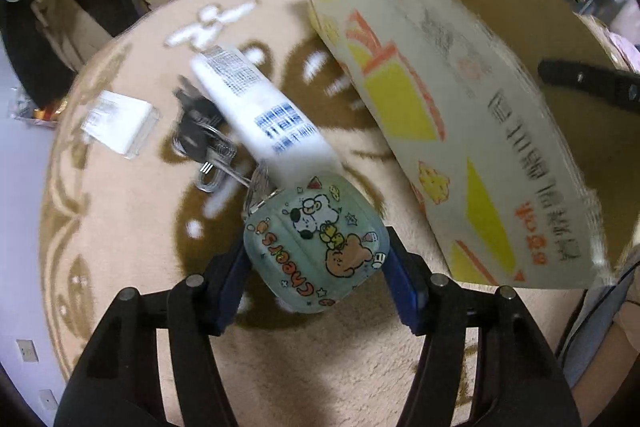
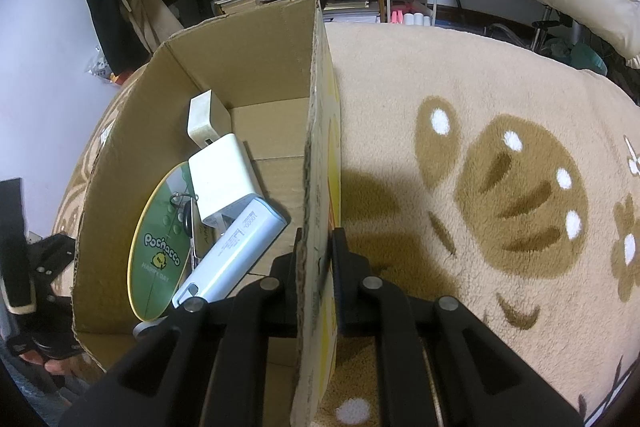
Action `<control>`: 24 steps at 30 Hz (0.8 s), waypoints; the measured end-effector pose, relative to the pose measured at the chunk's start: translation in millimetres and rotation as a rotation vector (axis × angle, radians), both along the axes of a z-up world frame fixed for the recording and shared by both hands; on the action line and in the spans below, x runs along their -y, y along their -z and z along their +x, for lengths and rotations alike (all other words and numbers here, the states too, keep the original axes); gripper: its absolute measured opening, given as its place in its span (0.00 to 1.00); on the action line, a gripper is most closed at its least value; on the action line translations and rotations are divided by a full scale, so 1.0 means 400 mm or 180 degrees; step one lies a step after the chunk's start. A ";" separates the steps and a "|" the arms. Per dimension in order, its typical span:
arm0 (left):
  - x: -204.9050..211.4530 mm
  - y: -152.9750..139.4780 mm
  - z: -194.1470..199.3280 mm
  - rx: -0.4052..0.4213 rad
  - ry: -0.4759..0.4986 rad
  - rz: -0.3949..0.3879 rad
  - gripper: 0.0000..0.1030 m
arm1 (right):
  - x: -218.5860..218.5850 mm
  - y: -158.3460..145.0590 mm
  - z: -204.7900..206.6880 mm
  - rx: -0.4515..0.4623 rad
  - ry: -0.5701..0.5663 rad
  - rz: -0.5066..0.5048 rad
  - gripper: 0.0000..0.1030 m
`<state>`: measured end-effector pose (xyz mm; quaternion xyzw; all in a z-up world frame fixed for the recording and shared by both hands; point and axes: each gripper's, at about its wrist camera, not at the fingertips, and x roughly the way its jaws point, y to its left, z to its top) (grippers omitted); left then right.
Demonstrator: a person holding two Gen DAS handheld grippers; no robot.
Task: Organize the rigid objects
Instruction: 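Lift the earbud case with the left tool and carry it over the box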
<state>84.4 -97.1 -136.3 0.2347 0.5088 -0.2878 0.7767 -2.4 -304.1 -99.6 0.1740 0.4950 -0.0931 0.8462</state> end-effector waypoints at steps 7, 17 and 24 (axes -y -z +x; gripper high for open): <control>-0.025 -0.096 -0.009 0.0372 -0.0201 -0.0169 0.60 | 0.002 -0.001 0.000 -0.0002 0.0000 -0.0004 0.11; 0.002 -0.231 -0.075 0.1065 -0.0484 -0.0179 0.60 | 0.001 0.000 0.001 -0.0004 -0.0002 -0.0006 0.11; 0.035 -0.329 -0.115 0.1190 -0.0362 -0.0504 0.60 | 0.001 0.000 0.001 -0.0004 -0.0003 -0.0007 0.11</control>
